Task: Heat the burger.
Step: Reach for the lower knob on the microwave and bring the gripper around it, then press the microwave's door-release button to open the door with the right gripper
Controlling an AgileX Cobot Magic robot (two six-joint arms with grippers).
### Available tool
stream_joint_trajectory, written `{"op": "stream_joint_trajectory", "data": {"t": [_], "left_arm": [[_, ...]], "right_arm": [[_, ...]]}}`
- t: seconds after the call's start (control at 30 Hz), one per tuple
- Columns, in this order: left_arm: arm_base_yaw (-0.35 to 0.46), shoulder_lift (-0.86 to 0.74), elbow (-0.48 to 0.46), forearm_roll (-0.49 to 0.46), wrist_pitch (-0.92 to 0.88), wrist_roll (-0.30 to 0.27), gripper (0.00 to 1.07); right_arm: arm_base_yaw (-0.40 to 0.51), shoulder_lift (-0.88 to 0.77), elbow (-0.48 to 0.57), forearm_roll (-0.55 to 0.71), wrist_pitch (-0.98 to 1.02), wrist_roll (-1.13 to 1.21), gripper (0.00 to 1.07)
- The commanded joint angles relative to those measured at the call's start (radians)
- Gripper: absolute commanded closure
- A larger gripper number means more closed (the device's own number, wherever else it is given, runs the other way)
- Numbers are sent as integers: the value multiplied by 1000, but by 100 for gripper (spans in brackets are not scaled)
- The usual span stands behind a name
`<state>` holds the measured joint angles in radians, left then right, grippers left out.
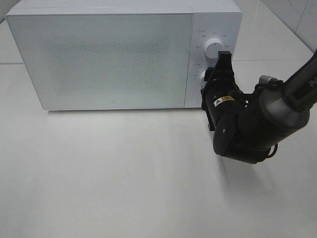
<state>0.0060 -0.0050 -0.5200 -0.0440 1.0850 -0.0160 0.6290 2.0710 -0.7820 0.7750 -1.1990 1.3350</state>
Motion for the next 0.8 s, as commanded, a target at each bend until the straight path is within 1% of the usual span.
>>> {"op": "stream_joint_trajectory", "data": {"t": [0.03,0.07,0.13,0.23,0.3,0.37,0.4,0.5,0.57,0.6,0.63,0.67,0.7,0.73,0.77,0.8], "left_arm": [[1,-15,3,-9,-14,0,7],[1,-15,3,-9,-14,0,7],[1,-15,3,-9,-14,0,7],[1,-15,3,-9,-14,0,7],[1,-15,3,-9,-14,0,7],[1,-15,3,-9,-14,0,7],[1,-15,3,-9,-14,0,7],[1,-15,3,-9,-14,0,7],[1,-15,3,-9,-14,0,7],[1,-15,3,-9,-14,0,7],[1,-15,3,-9,-14,0,7],[1,-15,3,-9,-14,0,7],[1,-15,3,-9,-14,0,7],[1,-15,3,-9,-14,0,7],[1,-15,3,-9,-14,0,7],[1,-15,3,-9,-14,0,7]], "right_arm": [[5,-12,20,12,-60,-50,42],[5,-12,20,12,-60,-50,42],[7,-19,49,-21,-60,-42,32],[7,-23,59,-37,-58,-42,31],[7,-51,108,-100,-53,-49,32],[7,-61,119,-112,-53,-55,32],[7,-84,144,-132,-39,-77,32],[7,-98,158,-146,-23,-89,32],[7,-163,208,-208,62,-162,32],[7,-163,208,-208,62,-162,32],[7,-198,221,-239,130,-232,32],[7,-198,221,-239,130,-232,32],[7,-216,227,-252,171,-287,32],[6,-251,227,-273,256,-402,32],[6,-251,227,-273,256,-402,32],[5,-271,227,-281,307,-455,32]]}}
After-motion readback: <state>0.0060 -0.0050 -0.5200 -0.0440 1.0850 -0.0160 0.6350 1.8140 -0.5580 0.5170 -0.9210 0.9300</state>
